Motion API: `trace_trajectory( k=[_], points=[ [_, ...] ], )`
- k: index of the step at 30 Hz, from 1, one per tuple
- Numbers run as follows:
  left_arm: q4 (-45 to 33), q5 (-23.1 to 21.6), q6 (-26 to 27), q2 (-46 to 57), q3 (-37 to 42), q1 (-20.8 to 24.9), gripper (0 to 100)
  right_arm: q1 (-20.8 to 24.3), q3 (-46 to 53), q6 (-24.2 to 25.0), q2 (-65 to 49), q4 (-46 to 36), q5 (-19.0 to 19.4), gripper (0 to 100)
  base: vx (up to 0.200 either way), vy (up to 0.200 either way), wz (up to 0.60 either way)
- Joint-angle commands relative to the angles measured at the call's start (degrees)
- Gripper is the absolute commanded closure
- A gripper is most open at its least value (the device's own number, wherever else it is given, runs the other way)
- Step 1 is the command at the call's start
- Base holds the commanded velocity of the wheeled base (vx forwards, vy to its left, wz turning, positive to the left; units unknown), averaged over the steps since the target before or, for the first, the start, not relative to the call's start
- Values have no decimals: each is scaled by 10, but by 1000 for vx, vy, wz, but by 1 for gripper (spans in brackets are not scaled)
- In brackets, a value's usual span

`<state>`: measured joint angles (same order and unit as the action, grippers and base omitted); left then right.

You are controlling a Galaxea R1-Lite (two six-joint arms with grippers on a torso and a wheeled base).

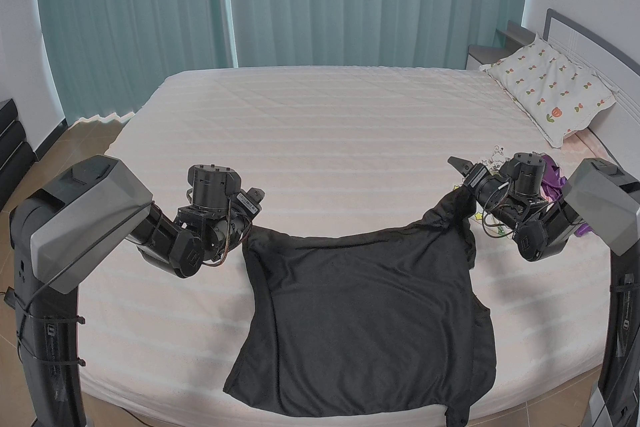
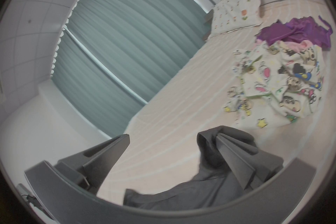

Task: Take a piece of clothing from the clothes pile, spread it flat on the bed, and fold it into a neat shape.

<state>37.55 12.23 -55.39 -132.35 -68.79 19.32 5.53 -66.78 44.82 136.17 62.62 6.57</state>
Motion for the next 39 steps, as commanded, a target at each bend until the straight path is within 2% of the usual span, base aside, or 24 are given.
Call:
trace_trajectory(
  k=[1,4,10,13,18,21,25,32,36,39],
  points=[
    [-1,8,2,-29,-13,-16,0,-24,-41,-14,58,-29,-41,0,0,0,0],
    [-2,10,2,-26,-5,-18,0,-31,-38,-15,56,-36,-51,0,0,0,0],
    [0,7,11,19,59,-18,0,-53,-30,-30,51,-59,-57,0,0,0,0],
    [3,0,11,59,119,-13,0,-63,-12,-33,49,-80,-57,0,0,0,0],
    [6,-19,9,114,195,-11,0,-74,53,-31,15,-75,-45,0,0,0,0],
    [7,-41,7,147,237,-10,0,-75,108,-29,-20,-73,-24,0,0,0,0],
    [32,-53,-18,199,317,7,0,-69,229,-29,-95,-31,18,0,0,0,0],
    [111,-56,-39,236,443,65,0,-65,416,-31,-143,69,43,0,0,0,0],
    [137,-59,-67,236,473,80,0,-65,488,-27,-144,123,53,0,0,0,0],
    [148,-69,-75,232,487,82,0,-68,537,-28,-136,186,78,0,0,0,0]
  ],
)
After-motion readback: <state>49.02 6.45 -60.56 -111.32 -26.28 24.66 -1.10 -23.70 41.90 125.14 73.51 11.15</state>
